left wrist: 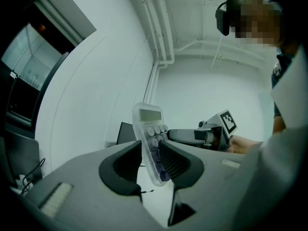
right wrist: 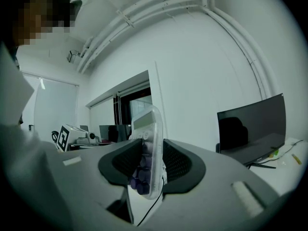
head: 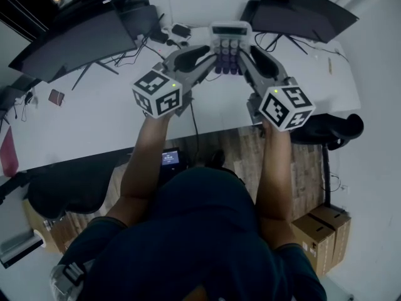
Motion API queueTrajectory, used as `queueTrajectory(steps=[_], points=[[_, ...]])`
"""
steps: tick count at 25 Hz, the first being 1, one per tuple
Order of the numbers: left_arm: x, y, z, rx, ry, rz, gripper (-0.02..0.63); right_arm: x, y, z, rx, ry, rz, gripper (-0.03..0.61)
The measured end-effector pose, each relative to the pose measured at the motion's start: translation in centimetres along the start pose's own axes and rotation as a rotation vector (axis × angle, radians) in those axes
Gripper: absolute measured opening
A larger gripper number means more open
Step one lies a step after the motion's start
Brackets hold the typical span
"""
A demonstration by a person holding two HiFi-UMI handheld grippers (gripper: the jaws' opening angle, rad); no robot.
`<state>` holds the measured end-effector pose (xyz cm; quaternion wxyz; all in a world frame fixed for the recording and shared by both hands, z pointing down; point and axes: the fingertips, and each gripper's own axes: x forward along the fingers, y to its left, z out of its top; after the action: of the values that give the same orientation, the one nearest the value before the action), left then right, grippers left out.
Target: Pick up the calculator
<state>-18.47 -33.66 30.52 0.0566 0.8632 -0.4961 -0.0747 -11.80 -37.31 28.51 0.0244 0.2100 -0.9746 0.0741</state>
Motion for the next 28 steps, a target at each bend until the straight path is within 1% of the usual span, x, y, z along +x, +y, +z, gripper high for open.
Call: queueTrajectory(steps=[11, 20, 28], points=[[-1.1, -1.3, 1.8, 0.036, -0.050, -0.016, 0.104, -1.3, 1.8, 1.8, -0.049, -0.025, 0.019, 0.143], [-1.3, -1.5, 2.1, 0.033, -0.055, -0.024, 0.103, -1.4, 2.0, 2.0, -0.050, -0.016, 0.016, 0.143], [-0.8, -0.9, 1.4, 0.020, -0.043, -0.016, 0.103, -1.0, 1.3, 1.2, -0.038, 0.005, 0.016, 0.143]])
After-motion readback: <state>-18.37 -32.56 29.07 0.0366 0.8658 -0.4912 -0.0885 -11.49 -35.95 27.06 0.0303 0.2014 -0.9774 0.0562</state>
